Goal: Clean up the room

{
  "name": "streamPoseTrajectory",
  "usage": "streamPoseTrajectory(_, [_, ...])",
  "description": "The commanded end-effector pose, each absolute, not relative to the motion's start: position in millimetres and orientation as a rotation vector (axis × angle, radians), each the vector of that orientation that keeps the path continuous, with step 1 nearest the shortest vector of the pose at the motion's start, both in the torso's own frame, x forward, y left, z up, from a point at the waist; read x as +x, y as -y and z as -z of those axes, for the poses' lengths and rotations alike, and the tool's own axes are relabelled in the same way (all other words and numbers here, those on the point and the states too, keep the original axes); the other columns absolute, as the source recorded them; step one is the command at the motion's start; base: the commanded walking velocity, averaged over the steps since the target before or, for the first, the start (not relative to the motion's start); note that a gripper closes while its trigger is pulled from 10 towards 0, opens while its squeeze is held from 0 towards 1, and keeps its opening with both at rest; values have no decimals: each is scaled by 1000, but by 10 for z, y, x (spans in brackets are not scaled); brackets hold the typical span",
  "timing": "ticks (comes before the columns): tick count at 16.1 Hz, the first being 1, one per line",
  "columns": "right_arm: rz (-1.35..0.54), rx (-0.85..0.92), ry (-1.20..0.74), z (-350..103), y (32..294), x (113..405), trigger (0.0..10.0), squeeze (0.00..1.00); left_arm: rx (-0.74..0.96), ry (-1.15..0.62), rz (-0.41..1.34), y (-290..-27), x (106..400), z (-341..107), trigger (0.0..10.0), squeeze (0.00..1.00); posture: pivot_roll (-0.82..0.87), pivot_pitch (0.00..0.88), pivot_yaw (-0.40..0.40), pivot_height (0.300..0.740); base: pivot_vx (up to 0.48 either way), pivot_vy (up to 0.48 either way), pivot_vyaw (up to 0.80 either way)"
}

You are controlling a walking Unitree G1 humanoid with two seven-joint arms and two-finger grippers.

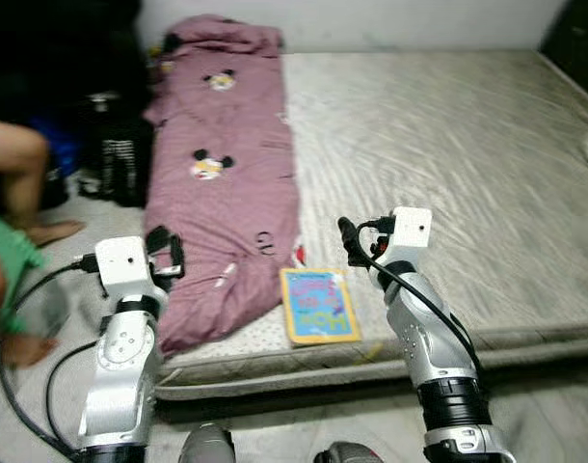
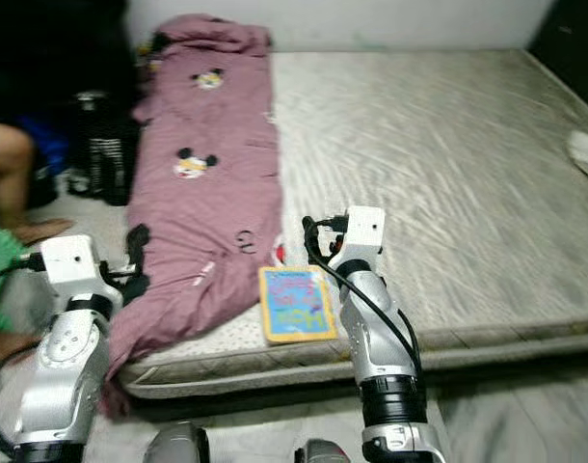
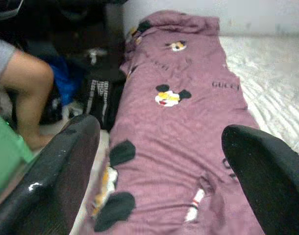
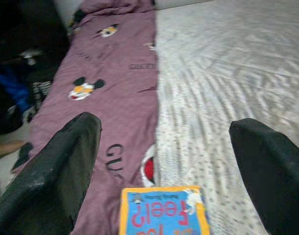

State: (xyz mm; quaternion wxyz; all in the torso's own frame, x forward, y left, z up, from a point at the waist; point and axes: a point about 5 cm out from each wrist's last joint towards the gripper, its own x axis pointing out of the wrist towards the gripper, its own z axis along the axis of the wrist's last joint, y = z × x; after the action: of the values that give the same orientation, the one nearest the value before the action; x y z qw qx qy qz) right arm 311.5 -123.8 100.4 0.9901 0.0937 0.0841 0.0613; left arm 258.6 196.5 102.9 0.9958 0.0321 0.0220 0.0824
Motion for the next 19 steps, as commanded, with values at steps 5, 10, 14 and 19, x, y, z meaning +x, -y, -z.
streamPoseTrajectory(5, [-12, 146, -72, -1118, 1534, 3036, 10000, 0, 115, -1, -230, -2146, 2378, -1041, 10000, 0, -26, 99, -20, 740, 0, 0, 0])
streamPoseTrajectory(10, [16, 96, -88, -1088, 1614, 3000, 10000, 0, 128, 2, -215, -2137, 2389, -1044, 10000, 0, -32, 103, -20, 740, 0, 0, -480])
streamPoseTrajectory(14, [9, 96, -86, -1099, 1583, 2998, 10000, 0, 124, 1, -206, -2101, 2407, -1047, 10000, 0, -33, 112, -19, 740, 0, 0, -800])
streamPoseTrajectory(19, [-10, 107, -68, -1117, 1546, 2998, 10000, 0, 122, 0, -200, -2078, 2415, -1050, 10000, 0, -33, 117, -19, 740, 0, 0, -160])
